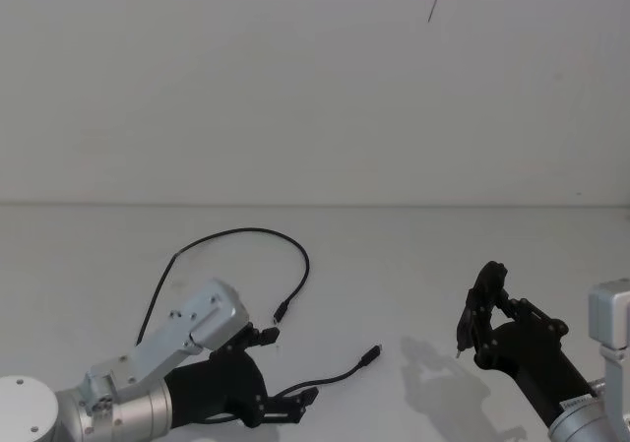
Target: Pick up the data cable with the one hand.
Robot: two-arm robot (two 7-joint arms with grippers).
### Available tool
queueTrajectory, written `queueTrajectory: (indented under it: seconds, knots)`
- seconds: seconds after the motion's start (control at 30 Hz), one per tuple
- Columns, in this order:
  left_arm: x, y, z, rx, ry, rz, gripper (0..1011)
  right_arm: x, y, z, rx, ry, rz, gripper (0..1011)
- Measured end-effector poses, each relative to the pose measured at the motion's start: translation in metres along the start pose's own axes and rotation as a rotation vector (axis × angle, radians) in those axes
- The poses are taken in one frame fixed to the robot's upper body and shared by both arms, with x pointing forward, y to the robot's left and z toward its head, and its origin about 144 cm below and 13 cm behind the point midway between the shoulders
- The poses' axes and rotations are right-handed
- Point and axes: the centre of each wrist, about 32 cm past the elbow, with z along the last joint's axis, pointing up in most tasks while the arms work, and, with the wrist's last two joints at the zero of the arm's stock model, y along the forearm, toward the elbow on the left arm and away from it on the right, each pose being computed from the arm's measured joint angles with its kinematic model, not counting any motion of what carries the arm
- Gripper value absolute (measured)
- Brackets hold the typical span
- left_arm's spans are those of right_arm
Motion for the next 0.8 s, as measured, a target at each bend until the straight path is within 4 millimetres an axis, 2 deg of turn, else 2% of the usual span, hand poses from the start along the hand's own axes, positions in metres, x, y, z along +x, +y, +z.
queueTrajectory:
  seconds: [0.33,0.7,0.8]
  knots:
    - [0.008,-0.002,-0.009,0.040,0.017,-0.033,1001,0.000,0.000,0.000,0.000,0.000,0.000,269]
    - [0.013,-0.015,-0.017,0.055,0.032,-0.065,1001,0.000,0.000,0.000,0.000,0.000,0.000,269]
    - [0.013,-0.019,-0.018,0.055,0.034,-0.072,945,0.000,0.000,0.000,0.000,0.000,0.000,269]
